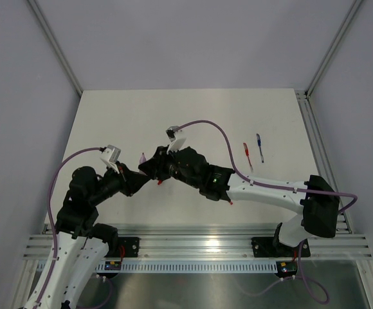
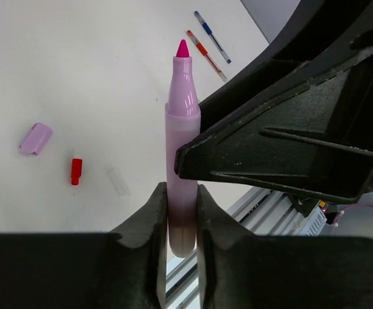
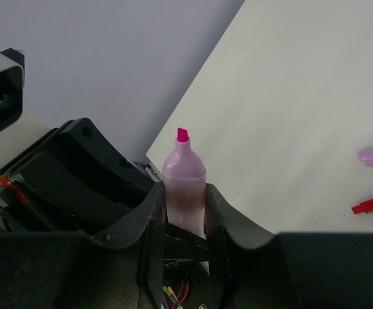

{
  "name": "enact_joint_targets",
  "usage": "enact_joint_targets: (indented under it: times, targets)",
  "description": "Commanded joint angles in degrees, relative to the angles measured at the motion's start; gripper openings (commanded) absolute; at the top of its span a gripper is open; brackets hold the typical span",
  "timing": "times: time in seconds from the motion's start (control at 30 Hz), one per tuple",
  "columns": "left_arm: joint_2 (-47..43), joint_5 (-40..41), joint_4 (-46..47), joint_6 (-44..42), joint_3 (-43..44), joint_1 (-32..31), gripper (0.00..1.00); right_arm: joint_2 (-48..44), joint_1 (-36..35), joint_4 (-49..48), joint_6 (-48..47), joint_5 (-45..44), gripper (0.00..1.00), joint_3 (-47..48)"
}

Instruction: Insert the pens into the pen caps

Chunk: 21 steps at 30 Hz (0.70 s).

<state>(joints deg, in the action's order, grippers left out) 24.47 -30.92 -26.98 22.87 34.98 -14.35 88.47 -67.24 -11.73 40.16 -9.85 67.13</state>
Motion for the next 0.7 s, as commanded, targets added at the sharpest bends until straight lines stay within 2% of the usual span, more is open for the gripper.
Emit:
enact_joint_targets:
  times: [0.0,0.07,0.13,0.17,0.3,0.67]
  targets:
    - [-0.04,-0.02,2.46,-0.29,-0.35,0.73,0.08,0.30,-1.31,-2.16,0.27,0.27,0.16,0.54]
    - [-0.21,0.07,2.29,-0.37,-0.27,0.73,0.01,0.22,-1.31,-1.11,-0.17,0.62,0.24,0.80]
    - [-0.74,0.59,2.02,-0.46,-0.18,0.73,0.00,-0.31,-1.31,1.08,-1.22,0.71,0.33,1.59]
    - [-0.74,0.68,2.02,-0.46,-0.26,0.73,0.00,-1.18,-1.31,1.96,-1.57,0.53,0.41,1.77]
    - [-1.18,1.12,1.67,-0.72,0.09,0.81,0.00,-3.82,-1.14,5.48,-4.03,-0.35,0.53,2.39]
    - [-2.85,5.86,-0.79,-1.60,1.58,0.90,0.00,-9.80,1.76,16.73,-5.80,1.15,0.58,1.25]
